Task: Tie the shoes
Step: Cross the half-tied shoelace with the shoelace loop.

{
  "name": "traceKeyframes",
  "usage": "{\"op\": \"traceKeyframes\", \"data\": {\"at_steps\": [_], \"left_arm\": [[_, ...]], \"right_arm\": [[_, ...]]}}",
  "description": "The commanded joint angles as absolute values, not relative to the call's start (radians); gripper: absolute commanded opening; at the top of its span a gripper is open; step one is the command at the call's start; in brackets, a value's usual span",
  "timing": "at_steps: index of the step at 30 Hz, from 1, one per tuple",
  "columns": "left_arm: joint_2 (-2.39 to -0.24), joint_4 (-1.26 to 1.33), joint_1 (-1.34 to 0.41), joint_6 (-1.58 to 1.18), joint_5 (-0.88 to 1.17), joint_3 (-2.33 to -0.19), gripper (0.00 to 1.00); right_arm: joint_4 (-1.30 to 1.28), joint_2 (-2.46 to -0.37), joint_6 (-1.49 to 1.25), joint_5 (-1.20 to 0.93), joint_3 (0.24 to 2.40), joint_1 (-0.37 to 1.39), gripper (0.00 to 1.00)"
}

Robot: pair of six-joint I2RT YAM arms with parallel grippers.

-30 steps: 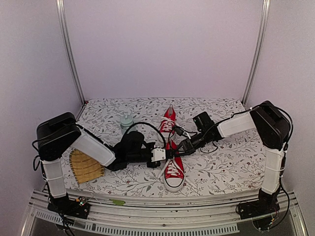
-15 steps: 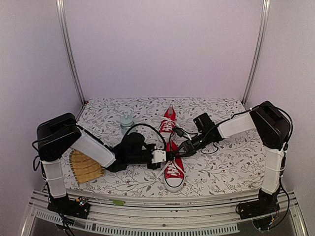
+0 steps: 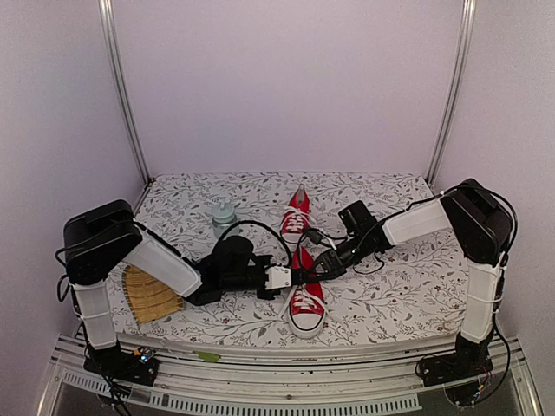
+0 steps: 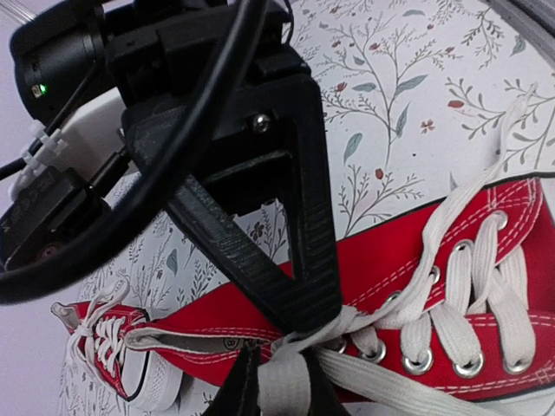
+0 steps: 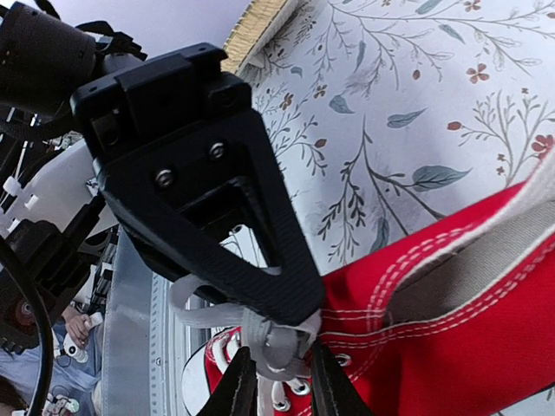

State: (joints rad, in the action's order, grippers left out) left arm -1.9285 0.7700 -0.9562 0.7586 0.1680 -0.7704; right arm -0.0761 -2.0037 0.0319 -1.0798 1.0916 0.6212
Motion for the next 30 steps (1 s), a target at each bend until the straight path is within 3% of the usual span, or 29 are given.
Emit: {"op": "traceKeyframes", "data": {"at_steps": [1, 3, 6, 12, 19, 30], "left_arm": [[-1.9, 0.733, -0.947, 0.745, 0.117, -0.758, 0.14], [-1.895, 0.731, -0.946, 0.741, 0.117, -0.754, 0.12], [-1.9, 0.736, -0.946, 0.741, 0.114, -0.755, 0.0], [-1.904, 0.756, -0.947, 0.744, 0.123, -0.755, 0.0], [-1.909, 0.766, -0.947, 0.741, 0.111, -0.753, 0.0], [-1.896, 0.74, -0.935, 0.665, 0.168, -0.744, 0.0]], "right_arm": [[-0.119, -1.96, 0.068, -1.123, 1.104, 0.644, 0.24], [-0.121, -1.963, 0.07, -1.124, 1.11, 0.645, 0.24], [-0.125, -1.965, 0.071, -1.127, 1.115, 0.644, 0.24], [-0.111, -1.963, 0.063, -1.117, 1.116, 0.64, 0.22], [-0.166, -1.894, 0.085, -1.036, 1.122, 0.583, 0.27], [0.054, -1.892, -0.01, -0.951, 1.037, 0.662, 0.21]]}}
